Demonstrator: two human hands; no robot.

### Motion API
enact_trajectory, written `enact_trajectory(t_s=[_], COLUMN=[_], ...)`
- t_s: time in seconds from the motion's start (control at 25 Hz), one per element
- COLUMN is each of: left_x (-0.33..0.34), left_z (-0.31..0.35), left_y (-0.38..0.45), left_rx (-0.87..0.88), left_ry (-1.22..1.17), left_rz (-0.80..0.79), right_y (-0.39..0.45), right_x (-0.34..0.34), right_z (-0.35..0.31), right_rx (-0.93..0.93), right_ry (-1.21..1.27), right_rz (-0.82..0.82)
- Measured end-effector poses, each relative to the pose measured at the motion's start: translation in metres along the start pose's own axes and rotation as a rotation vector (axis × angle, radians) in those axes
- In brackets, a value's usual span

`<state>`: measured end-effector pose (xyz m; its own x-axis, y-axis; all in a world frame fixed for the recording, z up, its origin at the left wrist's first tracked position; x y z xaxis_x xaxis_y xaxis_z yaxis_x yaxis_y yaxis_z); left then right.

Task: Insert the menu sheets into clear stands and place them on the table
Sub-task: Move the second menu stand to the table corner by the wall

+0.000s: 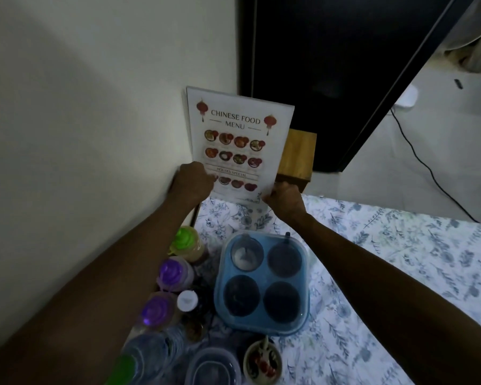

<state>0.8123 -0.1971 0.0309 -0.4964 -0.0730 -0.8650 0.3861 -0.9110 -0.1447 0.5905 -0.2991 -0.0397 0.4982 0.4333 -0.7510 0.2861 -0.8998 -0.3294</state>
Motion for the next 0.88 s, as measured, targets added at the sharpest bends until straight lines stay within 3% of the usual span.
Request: enact_trajectory(t_s=[0.2, 0.28, 0.36, 0.48, 0.64, 0.88], left_x=[-0.003, -0.004, -0.003, -0.002, 0.002, 0.002], left_z=[0.007, 0.009, 0.010, 0.010, 0.010, 0.013], left_y=[-0.010, -0.012, -0.014, -0.012, -0.009, -0.010], left_rx=[0.018, 0.010, 0.005, 0.014, 0.030, 0.063], left_ry=[-0.014, -0.029, -0.015, 0.044, 0.078, 0.140], left_rz=[0.020, 0.026, 0.025, 0.017, 0.023, 0.023], right_y=[0.000, -0.001, -0.002, -0.002, -0.011, -0.013], right_x=[0.007, 0.008, 0.006, 0.008, 0.006, 0.014], right_z=[0.014, 0.015, 0.013, 0.011, 0.004, 0.003], right_rx=[-0.013, -0.019, -0.043, -0.047, -0.110, -0.118], right_ry=[-0.016, 0.152, 0.210, -0.042, 0.033, -0.077], right_rz=[-0.221, -0.320, -0.319, -0.259, -0.255, -0.244])
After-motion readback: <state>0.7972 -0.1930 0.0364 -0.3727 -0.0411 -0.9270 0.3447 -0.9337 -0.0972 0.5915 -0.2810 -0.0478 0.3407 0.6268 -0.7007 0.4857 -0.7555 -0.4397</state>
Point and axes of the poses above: each hand's wrist, its own y-axis towards the middle knuckle, its own x-axis out of the palm, z = x × y, the point moved 10 cm from there along y, towards the middle knuckle, and after that the axes turned 12 degrees about x, right-handed, at the moved point
